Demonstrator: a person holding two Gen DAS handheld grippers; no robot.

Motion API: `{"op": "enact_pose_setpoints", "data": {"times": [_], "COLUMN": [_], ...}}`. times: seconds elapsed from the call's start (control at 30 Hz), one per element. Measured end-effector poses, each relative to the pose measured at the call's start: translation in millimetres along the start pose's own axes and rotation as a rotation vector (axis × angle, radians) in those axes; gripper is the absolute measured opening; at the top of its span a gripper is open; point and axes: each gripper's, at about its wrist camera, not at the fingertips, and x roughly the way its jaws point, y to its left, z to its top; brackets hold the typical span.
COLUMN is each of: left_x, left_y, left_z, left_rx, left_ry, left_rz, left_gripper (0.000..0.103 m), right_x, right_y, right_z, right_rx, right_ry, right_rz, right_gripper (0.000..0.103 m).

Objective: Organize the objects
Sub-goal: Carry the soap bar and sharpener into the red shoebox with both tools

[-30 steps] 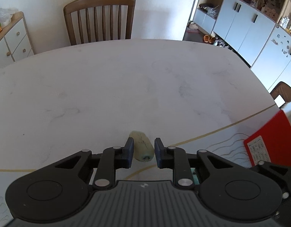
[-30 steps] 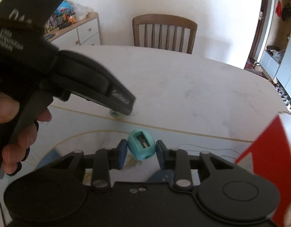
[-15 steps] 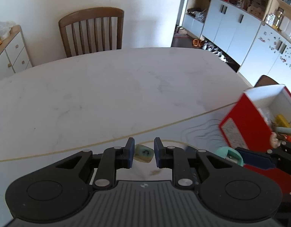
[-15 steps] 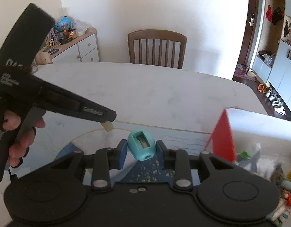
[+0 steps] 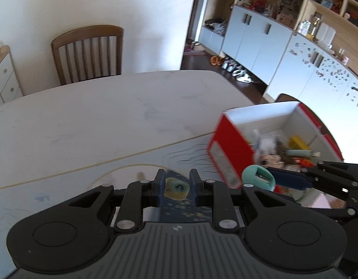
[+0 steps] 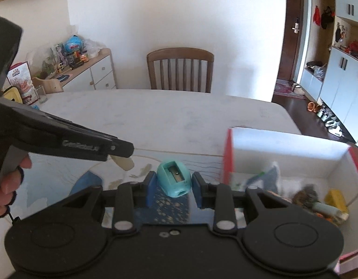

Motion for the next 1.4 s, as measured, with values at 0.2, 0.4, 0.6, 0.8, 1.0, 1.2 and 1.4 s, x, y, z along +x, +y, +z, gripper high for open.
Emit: {"op": "enact_pose_setpoints", "data": {"times": [0.2,0.4,0.6,0.8,1.0,1.2,1.4], "left_x": [-5.6,-1.4,13.2,35.2,64.4,96.2,124.2], "left_y": [-37.8,-75.5,-116.6,-149.3,-170.9,-181.3,-183.4], "left_z": [-1.3,4.8,8.7,9.2,8.8,6.3,3.5], "left_rx": [0.024,0.049,0.083,0.109,0.117,0.143,0.148], "left_ry": [-0.006,-0.012,0.007,0.05,0.116,0.175,0.245], "left_rz": [-0.048,-0.086,-0.122,-0.138,-0.133,-0.072,-0.027], "left_gripper": [0.021,0.021,0.021,0.021,0.021,0.021,0.021], "right_x": [-19.1,-37.1,-50.5,-54.1,-44.5,-18.1,8.3], "right_y": [-28.5,-62.0,-98.8,-141.0,-175.4,-189.8,-190.2], "right_z": [-16.3,-30.7,-41.4,-47.3,-44.9,-42.1,-43.5], "right_rx": [0.018,0.041,0.044,0.056,0.057,0.054,0.024], "right_ry": [0.01,0.007,0.006,0.01,0.026,0.061,0.121], "right_rz": [-0.034,-0.063,-0.101,-0.14,-0.161,-0.154,-0.135], "right_gripper": [0.031,0.031,0.032,0.032,0.032,0.032,0.032]}}
